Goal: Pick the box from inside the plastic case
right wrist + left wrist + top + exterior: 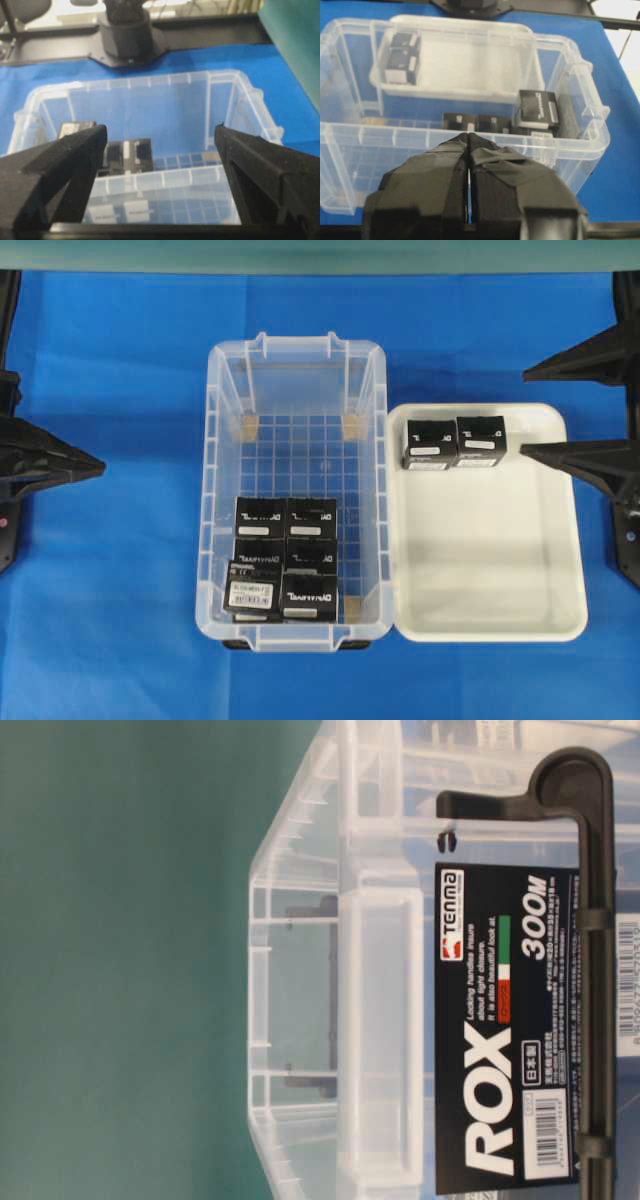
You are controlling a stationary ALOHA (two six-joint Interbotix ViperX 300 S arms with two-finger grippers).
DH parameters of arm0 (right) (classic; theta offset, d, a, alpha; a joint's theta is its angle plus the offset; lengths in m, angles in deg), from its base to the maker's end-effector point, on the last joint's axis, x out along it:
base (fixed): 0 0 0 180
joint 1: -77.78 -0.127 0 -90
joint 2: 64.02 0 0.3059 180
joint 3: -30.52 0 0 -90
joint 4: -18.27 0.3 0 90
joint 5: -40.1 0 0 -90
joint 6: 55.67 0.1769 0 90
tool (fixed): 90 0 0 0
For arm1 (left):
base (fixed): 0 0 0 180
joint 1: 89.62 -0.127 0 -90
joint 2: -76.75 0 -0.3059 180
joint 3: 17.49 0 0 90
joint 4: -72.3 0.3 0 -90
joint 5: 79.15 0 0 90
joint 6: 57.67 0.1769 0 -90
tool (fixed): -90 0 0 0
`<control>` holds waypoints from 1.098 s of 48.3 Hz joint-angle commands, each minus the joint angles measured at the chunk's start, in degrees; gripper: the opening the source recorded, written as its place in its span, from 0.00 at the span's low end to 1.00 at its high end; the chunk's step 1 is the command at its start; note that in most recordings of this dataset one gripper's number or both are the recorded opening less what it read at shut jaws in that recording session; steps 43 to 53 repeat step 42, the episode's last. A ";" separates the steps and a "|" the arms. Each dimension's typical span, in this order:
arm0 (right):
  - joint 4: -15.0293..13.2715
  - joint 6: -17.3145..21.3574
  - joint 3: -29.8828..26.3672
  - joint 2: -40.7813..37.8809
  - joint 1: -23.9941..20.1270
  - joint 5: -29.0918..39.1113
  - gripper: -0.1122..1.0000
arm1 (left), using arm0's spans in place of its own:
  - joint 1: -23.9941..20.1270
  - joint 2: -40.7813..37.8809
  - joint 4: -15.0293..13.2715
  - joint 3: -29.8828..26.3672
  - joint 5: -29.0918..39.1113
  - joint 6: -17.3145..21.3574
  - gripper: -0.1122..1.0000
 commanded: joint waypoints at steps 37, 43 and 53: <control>0.18 1.41 2.99 4.04 -0.53 -0.18 0.97 | 0.00 -0.35 0.09 -1.41 -0.26 0.44 0.07; 0.18 2.72 3.87 4.39 -0.53 0.26 0.97 | 0.00 -0.35 0.18 -1.41 -0.26 0.44 0.07; 0.18 2.72 3.87 4.39 -0.53 0.26 0.97 | 0.00 -0.35 0.18 -1.41 -0.26 0.44 0.07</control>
